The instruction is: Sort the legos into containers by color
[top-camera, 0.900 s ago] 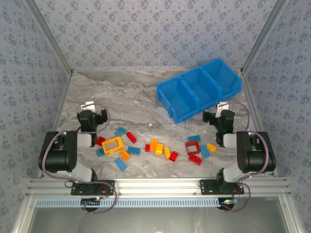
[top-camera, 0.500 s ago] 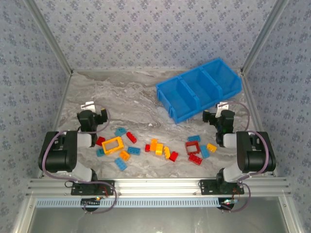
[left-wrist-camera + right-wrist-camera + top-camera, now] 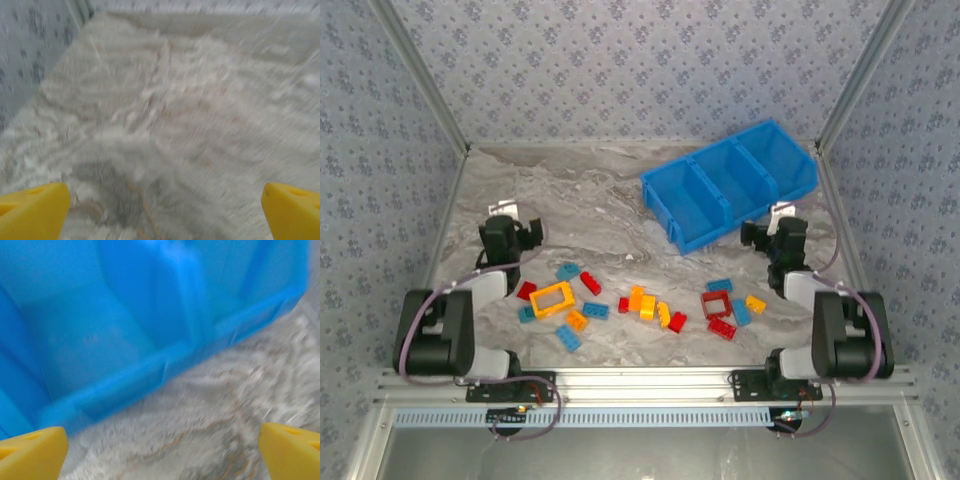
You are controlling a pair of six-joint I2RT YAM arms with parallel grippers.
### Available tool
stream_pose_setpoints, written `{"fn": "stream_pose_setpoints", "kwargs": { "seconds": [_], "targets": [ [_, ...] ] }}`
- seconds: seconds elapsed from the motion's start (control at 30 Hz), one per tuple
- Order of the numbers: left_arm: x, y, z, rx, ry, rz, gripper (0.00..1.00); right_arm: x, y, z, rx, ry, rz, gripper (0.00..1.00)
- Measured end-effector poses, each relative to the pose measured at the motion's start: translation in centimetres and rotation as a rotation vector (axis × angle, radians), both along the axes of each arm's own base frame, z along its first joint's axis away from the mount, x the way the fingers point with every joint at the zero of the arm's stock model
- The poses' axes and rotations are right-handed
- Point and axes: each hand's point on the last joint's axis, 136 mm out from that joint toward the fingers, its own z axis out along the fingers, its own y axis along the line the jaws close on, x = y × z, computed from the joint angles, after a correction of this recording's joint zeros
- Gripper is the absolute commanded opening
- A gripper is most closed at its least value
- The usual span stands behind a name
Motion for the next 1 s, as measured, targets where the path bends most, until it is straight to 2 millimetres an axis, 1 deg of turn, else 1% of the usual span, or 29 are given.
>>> {"fn": "stream_pose_setpoints", "kwargs": {
  "seconds": [0.03,0.07,0.1,0.17,0.23,0.27,0.3,0.33,0.37,0.4,0.43,0.47,0.5,0.53,0.6,0.63,0.67,0.77,0.83,0.87,1.0],
  "targets": [
    [0.1,-0.7,2.8,-0.002,-0.058,-0.015,0.98,0.0,0.0,2.7,-0.01,-0.048,-0.009,1.0],
    [0.0,-1.6,6.2,-0.006,-0.132,-0.032,0.98,-0.1,0.2,6.1,-0.02,-0.111,-0.012,1.0],
    [-0.3,-2.4,9.0,-0.013,-0.193,-0.05,0.98,-0.5,0.6,9.2,-0.025,-0.17,-0.008,1.0],
    [-1.2,-4.0,15.9,-0.063,-0.33,-0.073,0.98,-1.9,1.2,16.9,-0.008,-0.309,-0.012,1.0],
    [-2.2,-4.6,20.8,-0.185,-0.375,-0.052,0.98,-3.8,0.7,23.9,0.076,-0.411,-0.067,1.0],
    [-2.6,-4.4,23.3,-0.264,-0.372,-0.028,0.98,-4.7,-0.1,26.4,0.13,-0.435,-0.115,1.0],
    [-2.9,-4.1,25.4,-0.328,-0.379,-0.007,0.98,-5.4,-0.8,28.1,0.182,-0.446,-0.161,1.0],
    [-3.3,-3.8,27.2,-0.388,-0.387,-0.001,0.98,-6.2,-1.6,29.7,0.224,-0.46,-0.194,1.0],
    [-3.5,-3.6,28.2,-0.452,-0.383,-0.013,0.98,-6.8,-2.1,30.3,0.247,-0.459,-0.206,0.99],
    [-3.6,-3.6,28.2,-0.496,-0.363,-0.025,0.98,-7.0,-2.5,30.1,0.262,-0.44,-0.212,0.99],
    [-3.7,-3.6,27.8,-0.54,-0.331,-0.037,0.98,-6.9,-2.7,29.1,0.275,-0.397,-0.218,0.97],
    [-3.8,-4.1,27.0,-0.578,-0.286,-0.053,0.98,-6.4,-2.7,27.5,0.284,-0.333,-0.218,0.94],
    [-3.8,-5.1,25.9,-0.606,-0.232,-0.078,0.98,-5.8,-2.4,25.7,0.292,-0.264,-0.208,0.91],
    [-4.0,-6.6,24.7,-0.63,-0.167,-0.115,0.98,-5.0,-1.9,23.5,0.298,-0.178,-0.194,0.9],
    [-4.3,-9.9,21.6,-0.649,-0.026,-0.186,0.98,-3.4,-0.9,19.7,0.298,-0.027,-0.164,0.86],
    [-4.9,-11.7,20.0,-0.65,0.043,-0.224,0.98,-2.5,-0.3,17.6,0.292,0.052,-0.147,0.84],
    [-5.9,-13.6,18.3,-0.646,0.115,-0.268,0.98,-1.9,0.4,15.4,0.284,0.138,-0.127,0.82],
    [-8.9,-17.5,15.0,-0.629,0.25,-0.371,0.98,-0.7,1.7,11.0,0.246,0.319,-0.087,0.76],
    [-10.8,-19.3,13.6,-0.618,0.306,-0.425,0.98,0.1,1.9,9.3,0.221,0.387,-0.077,0.73],
    [-11.8,-20.1,13.0,-0.61,0.328,-0.451,0.98,0.5,1.7,8.6,0.208,0.411,-0.078,0.73],
    [-14.4,-22.3,11.7,-0.595,0.371,-0.52,0.98,2.7,-0.2,6.7,0.17,0.48,-0.109,0.73]
  ]
}}
